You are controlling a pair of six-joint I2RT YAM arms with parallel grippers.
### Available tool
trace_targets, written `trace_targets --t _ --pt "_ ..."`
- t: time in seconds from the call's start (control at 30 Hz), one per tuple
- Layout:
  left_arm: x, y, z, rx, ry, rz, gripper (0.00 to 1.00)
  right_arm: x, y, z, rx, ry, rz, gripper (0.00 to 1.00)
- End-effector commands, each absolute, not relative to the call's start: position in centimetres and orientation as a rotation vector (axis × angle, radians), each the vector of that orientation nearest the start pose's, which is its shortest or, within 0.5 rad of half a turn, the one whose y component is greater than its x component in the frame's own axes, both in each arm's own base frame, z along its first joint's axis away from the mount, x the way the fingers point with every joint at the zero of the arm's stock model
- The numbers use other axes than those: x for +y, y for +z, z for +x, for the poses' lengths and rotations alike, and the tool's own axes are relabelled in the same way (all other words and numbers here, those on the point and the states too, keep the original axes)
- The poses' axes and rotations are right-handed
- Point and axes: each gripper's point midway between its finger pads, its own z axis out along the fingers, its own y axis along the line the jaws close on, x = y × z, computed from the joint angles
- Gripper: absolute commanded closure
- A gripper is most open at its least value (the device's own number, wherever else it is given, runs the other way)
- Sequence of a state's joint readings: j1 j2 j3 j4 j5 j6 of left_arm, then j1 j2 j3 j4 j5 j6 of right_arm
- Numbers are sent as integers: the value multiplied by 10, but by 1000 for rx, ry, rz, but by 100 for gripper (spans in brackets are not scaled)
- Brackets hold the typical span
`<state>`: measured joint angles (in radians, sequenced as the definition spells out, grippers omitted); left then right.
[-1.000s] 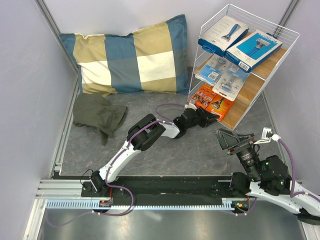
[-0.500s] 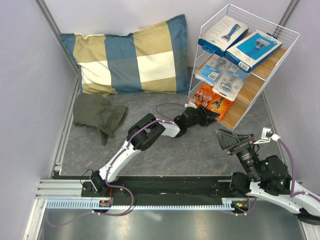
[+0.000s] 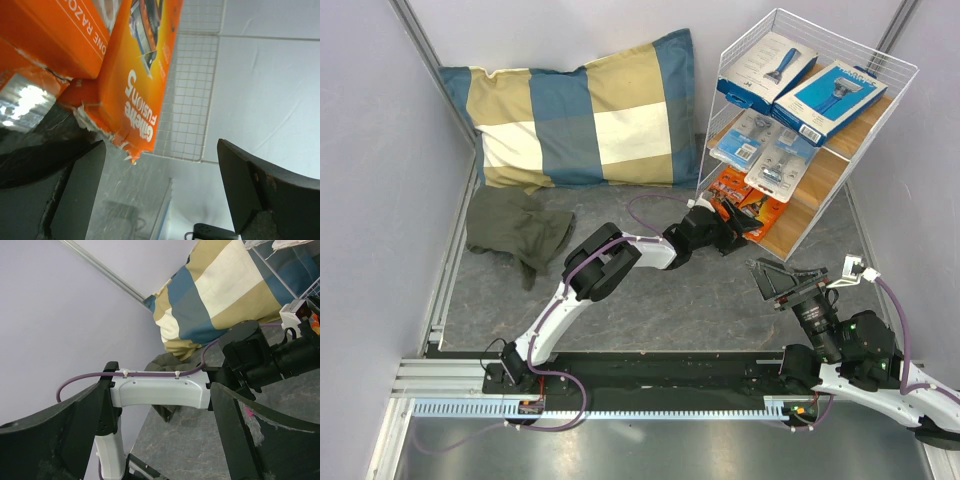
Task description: Place and organize the shaving razors onto the shelf
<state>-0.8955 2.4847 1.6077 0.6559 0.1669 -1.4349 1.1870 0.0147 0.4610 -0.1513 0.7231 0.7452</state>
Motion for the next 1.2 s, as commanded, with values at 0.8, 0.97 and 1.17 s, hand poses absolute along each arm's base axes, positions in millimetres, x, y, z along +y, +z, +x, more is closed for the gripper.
trace_targets --t 0.8,0.97,1.17 --pt "-468 170 310 1986 -1025 275 0 143 313 154 1444 1146 300 3" --pt "-427 181 323 1963 -714 402 0 173 295 163 1560 1049 208 3" --pt "-352 176 337 2013 -399 384 0 221 269 172 1718 917 23 3"
